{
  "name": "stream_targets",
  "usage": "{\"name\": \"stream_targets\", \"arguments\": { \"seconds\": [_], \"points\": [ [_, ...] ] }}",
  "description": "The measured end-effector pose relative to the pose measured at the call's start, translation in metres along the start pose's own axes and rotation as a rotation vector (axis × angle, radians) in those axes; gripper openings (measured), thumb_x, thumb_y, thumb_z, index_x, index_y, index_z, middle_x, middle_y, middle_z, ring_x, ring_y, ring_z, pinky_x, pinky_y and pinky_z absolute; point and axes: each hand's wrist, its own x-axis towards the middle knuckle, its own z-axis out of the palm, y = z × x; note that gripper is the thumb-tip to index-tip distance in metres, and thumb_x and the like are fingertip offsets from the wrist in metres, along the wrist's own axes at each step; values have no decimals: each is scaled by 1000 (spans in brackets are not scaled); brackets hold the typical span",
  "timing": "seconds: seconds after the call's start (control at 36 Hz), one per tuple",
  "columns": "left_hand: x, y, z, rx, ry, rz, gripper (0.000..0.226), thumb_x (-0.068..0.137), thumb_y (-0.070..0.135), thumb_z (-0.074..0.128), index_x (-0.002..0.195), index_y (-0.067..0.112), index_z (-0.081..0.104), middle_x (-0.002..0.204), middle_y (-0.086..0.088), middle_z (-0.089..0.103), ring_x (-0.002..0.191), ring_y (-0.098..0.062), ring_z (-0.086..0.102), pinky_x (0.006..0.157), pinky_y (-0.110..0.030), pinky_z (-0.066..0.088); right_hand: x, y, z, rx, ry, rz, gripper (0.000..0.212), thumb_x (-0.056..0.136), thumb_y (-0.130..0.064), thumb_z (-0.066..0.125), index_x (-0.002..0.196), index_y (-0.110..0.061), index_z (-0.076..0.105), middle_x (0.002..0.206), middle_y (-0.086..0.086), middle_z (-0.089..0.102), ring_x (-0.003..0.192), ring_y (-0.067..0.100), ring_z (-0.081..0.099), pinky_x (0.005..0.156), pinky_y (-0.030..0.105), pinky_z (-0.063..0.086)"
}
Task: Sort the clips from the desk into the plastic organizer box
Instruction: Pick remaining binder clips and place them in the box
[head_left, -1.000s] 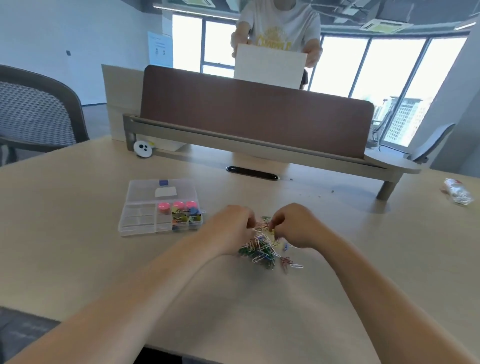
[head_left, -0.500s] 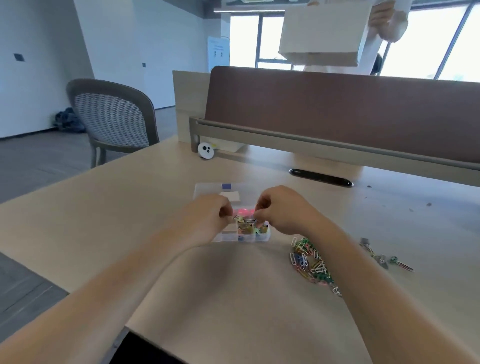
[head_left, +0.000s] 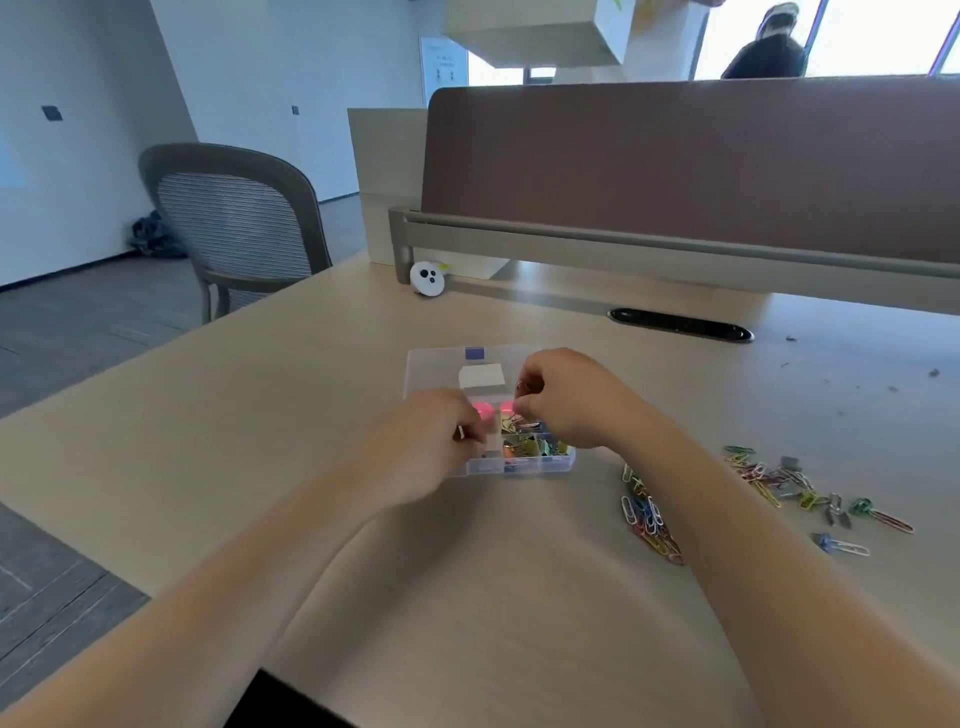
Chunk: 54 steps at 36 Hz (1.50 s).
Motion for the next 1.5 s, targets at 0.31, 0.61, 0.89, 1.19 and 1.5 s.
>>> {"name": "stream_targets", "arguments": {
  "seconds": [0.31,0.61,0.89,1.19,1.5],
  "points": [
    [-2,5,4,-36,63,23,12,92,16,58,94,17,70,86,10,57,75,-8,50,59,-9,34,-1,3,3,52,-42,48,16,94,-14,57,87,-5,67,77,6,73,74,24,71,69,38,56],
    [-5,-6,-1,24,-57,42,11,88,19,61,87,23,71,95,12,66,86,-9,57,80,-32,49,0,0,3,54,-24,38,16,92,-7,51,97,0,65,91,18,70,82,30,66,75,45,55],
    [-4,0,-5,0,-30,45,13,91,21,59,89,18,72,97,8,64,82,-8,53,78,-30,47,-2,-1,5,62,-66,-46,17,93,-11,58,103,-16,71,90,-5,63,86,15,65,70,23,48],
    [1,11,-10,-236,119,-158,11,90,30,63,99,25,63,88,15,60,79,1,55,59,-10,36,-1,-4,8,111,-87,-74,3,89,-20,67,91,-18,65,76,-6,69,60,0,61,53,14,40],
    [7,12,-7,-312,107,-216,16,86,27,67,99,24,60,89,11,63,79,-5,59,62,-18,43,1,-5,9,76,-41,-82,5,88,-18,66,84,-19,62,70,-12,60,65,5,57,54,18,38]
  ]
}}
